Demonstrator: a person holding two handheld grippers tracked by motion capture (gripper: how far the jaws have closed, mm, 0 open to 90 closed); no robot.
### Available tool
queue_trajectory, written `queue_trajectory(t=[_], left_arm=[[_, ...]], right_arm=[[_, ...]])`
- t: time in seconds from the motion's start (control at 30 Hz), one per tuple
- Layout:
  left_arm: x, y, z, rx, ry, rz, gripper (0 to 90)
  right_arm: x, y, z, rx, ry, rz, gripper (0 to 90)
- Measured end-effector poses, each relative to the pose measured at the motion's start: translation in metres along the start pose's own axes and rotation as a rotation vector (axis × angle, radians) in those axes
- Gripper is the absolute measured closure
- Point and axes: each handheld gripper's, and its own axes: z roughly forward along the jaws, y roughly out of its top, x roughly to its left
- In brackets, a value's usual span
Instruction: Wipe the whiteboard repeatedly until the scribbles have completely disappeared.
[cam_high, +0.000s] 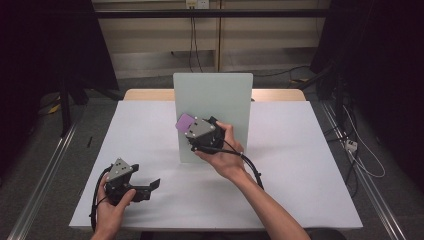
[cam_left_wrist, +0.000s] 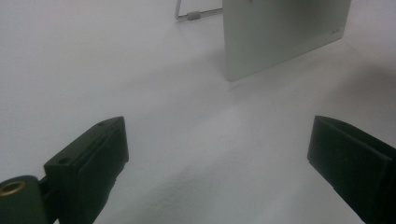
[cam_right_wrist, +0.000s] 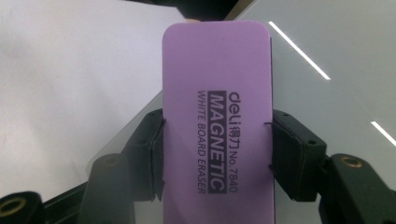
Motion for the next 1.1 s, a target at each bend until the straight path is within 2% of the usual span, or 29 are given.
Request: queue_trajectory(t=[0.3, 0.47, 0.57, 0.73, 0.87, 1.0, 1.1], left_arm=[[0.0, 0.0, -0.001, 0.0, 0.001, 0.002, 5.2], [0.0, 0.0, -0.001, -0.006, 0.004, 0.005, 5.3], [0.0, 0.0, -0.002, -0.009, 0.005, 0.004, 5.2], [0.0, 0.0, -0.001, -0.007, 0.002, 0.006, 5.2], [0.001, 0.0, -0.003, -0.006, 0.001, 0.007, 5.3], [0.001, 0.0, -0.002, -0.006, 0.001, 0.004, 5.2], [0.001, 0.0, -0.001, -0.004, 0.001, 0.01, 5.3]], right_arm=[[0.018, -0.014, 0.007, 0.044, 0.052, -0.046, 41.9], [0.02, -0.017, 0.008, 0.049, 0.07, -0.038, 41.9], [0.016, -0.015, 0.007, 0.045, 0.082, -0.022, 41.9], [0.003, -0.004, 0.002, 0.024, 0.044, -0.001, 41.9], [-0.014, 0.005, -0.006, -0.004, 0.016, 0.035, 41.8], [-0.031, 0.012, -0.015, -0.019, -0.028, 0.05, 41.9], [-0.037, 0.016, -0.018, -0.025, -0.049, 0.057, 41.9]])
